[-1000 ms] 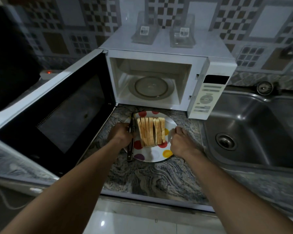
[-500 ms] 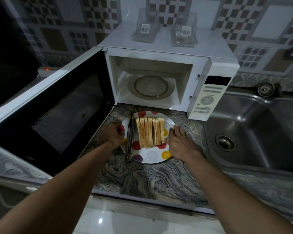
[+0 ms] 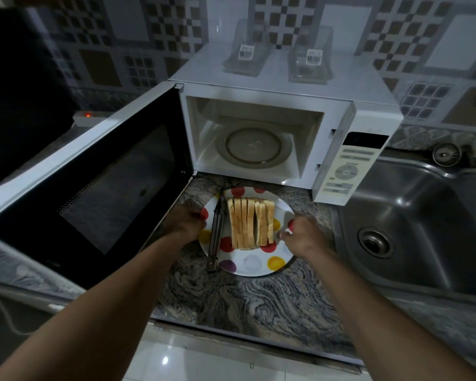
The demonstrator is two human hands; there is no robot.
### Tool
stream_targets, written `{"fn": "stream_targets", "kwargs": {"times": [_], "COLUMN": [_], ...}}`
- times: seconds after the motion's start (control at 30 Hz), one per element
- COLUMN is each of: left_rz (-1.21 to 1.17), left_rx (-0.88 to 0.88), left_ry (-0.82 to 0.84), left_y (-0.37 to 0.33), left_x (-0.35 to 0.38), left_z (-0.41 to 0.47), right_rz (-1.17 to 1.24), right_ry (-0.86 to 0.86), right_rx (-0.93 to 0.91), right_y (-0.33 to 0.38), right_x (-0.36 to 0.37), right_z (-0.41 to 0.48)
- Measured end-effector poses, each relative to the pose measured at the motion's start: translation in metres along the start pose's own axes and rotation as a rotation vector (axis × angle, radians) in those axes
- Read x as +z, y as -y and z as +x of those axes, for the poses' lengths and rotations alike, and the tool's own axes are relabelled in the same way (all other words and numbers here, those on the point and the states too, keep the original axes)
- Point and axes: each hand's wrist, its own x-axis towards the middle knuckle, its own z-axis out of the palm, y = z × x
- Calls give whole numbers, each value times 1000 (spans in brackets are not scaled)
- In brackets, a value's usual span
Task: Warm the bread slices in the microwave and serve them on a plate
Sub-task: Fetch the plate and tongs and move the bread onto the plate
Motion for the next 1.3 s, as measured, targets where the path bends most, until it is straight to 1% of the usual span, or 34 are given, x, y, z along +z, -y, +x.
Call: {"fn": "stream_targets", "kwargs": {"times": [0.07,0.13,0.23,0.33,0.43,0.53,0.67,0.8,0.87,1.03,1.17,1.3], "left_rz": [-105,-159,-223,-360,-448,-445,-359,-495,-534,-553,-544,-591], "left_rx": [-21,-62,-76,-112,-121,-100,-28,-95,-99,-82,-52,-63], "left_ry": [49,56,76,90,122,157,179,211,241,291,288,288], "left_y": [6,17,4,-6,-5,-5,-7,-10,-12,-11,-12,-12], "left_x": [3,11,4,-3,-3,-6,-10,-14,-16,-21,-28,-41], "left_z": [7,22,9,-5,-9,-12,-14,-21,-23,-28,-36,-46], "right_rz": [99,193,341,426,490,550,635,690,709,757,822,839], "right_ry": [9,18,18,25,28,42,49,69,90,143,141,150], "right_rx": [15,27,43,74,71,51,49,52,54,53,41,4], "right_y": [-3,-6,-9,-12,-12,-13,-15,-17,-18,-19,-15,-9], "right_x": [0,0,-1,-1,-4,-7,-9,-14,-18,-26,-35,-49], "right_z": [-1,-3,-7,-10,-15,-20,-25,-27,-27,-31,-37,-49]}}
